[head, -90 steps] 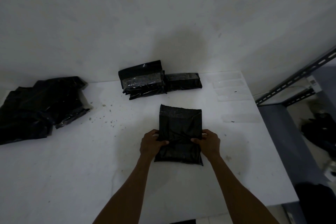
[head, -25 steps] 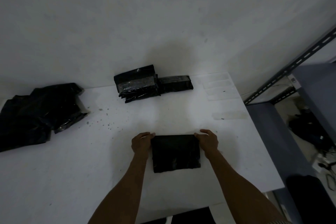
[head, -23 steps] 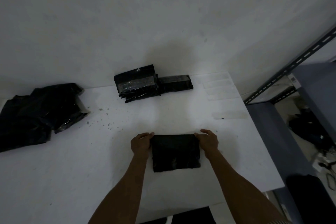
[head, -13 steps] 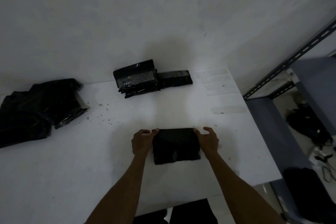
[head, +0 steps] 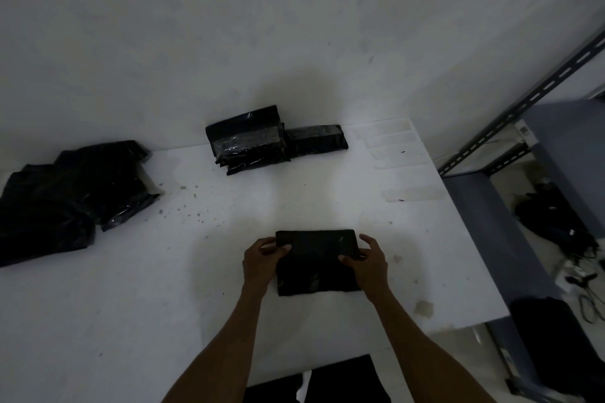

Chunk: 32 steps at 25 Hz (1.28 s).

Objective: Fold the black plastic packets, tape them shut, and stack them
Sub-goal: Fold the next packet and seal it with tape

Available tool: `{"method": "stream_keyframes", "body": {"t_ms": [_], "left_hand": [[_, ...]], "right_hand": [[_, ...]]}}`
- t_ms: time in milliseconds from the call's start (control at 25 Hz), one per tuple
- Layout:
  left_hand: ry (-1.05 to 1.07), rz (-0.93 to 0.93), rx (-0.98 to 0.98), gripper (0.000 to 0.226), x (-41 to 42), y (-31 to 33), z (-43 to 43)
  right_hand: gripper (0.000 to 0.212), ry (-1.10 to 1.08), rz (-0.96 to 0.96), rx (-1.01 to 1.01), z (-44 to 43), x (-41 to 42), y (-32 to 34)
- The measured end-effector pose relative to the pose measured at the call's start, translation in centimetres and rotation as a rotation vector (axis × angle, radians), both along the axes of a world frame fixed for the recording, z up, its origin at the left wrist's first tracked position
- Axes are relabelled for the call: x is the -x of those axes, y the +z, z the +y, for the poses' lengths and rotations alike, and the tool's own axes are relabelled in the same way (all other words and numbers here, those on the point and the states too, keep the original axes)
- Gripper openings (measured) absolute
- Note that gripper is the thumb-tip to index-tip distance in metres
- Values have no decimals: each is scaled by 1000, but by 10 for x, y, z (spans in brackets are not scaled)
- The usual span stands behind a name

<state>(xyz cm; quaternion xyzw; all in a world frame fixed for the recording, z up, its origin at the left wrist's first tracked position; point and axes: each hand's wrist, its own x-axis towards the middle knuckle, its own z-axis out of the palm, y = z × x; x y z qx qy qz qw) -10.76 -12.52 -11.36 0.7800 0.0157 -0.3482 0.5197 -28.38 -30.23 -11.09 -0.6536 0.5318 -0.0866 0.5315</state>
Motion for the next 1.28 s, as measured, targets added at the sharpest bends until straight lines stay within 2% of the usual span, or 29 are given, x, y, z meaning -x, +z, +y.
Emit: {"method": "stream_keyframes", "body": {"t_ms": [160,240,360,480,560,760,840,920,1000,1080,1160,1280], "left_hand": [[-60,-11,17,44,-4,1,1],[-29,-28,-23,37,-8,4,-4],[52,-76,-91,28,-15,9,-11],[54,-70,-85,17,-25,9,-19],[62,-36,-91,13,-30,9,-23],[118,-37,-101,16,-37,10,-29],[46,-21,-97,38,-37,7,-29],[14,-56,-104,47,-36,3,-27],[55,-81,-125,48,-32,3,-25],[24,-91,-202,56,-25,9,-19],[-76,-126,-291,64,-17,16,-12],[-201,-188,-323,78,-3,18,1]], "right_hand": [[82,42,3,2,-1,1,-6],[82,71,31,85,0,-3,-3],[74,209,89,507,3,-7,1],[71,674,140,799,8,-10,-1],[71,860,231,834,14,-5,-7],[70,888,345,846,22,8,-11],[73,917,382,849,24,8,-9],[73,951,365,872,29,10,-7],[70,840,290,798,31,13,-6],[70,516,187,635,31,12,-5],[73,195,94,387,30,10,-2],[73,31,24,235,26,9,4]]}}
